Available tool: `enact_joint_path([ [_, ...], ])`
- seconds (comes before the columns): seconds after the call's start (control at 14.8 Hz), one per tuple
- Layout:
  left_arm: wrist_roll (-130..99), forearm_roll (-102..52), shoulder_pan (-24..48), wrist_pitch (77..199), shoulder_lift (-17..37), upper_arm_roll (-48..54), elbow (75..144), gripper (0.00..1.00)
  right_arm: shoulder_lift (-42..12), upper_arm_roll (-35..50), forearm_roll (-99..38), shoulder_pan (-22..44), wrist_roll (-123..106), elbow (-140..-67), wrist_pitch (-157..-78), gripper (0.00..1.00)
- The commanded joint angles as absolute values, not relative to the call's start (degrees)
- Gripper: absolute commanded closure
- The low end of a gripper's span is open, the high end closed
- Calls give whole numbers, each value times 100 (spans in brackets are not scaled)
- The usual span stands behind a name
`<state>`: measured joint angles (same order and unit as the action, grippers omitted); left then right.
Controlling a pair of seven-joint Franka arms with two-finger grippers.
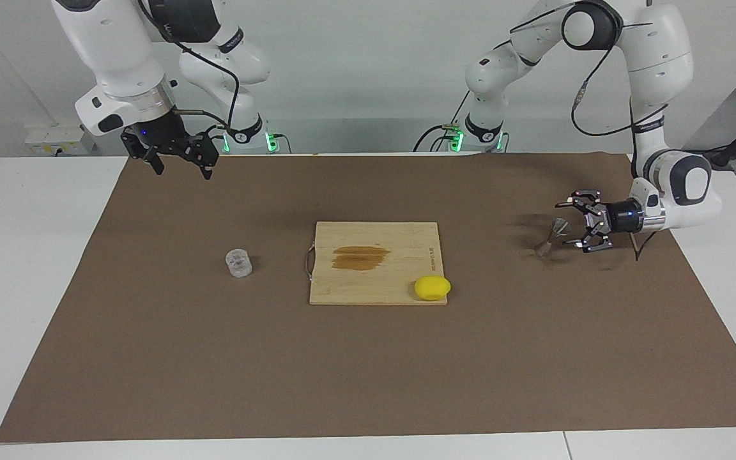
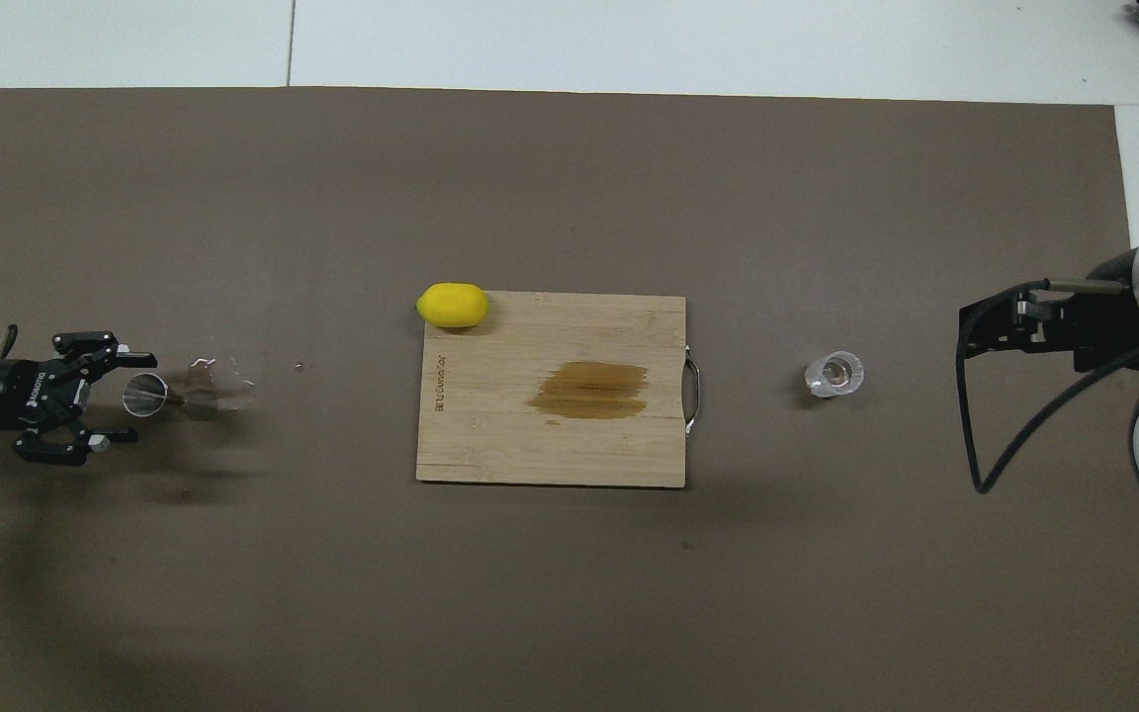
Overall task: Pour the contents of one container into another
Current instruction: 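Close the left gripper around the small dark metal cup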
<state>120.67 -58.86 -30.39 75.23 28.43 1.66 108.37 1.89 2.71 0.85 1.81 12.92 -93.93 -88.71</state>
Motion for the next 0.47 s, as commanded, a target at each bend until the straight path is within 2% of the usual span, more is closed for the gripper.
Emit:
enact_joint_path([
  [0.0, 12575, -6151, -3076, 7383, 2848, 158, 10872, 0, 167, 308, 97, 97, 1116, -9316, -8798, 0],
  [0.41, 13733, -6223, -3251, 7277, 2821, 149, 10995, 0, 167, 308, 97, 97, 1116, -9316, -8798, 0],
])
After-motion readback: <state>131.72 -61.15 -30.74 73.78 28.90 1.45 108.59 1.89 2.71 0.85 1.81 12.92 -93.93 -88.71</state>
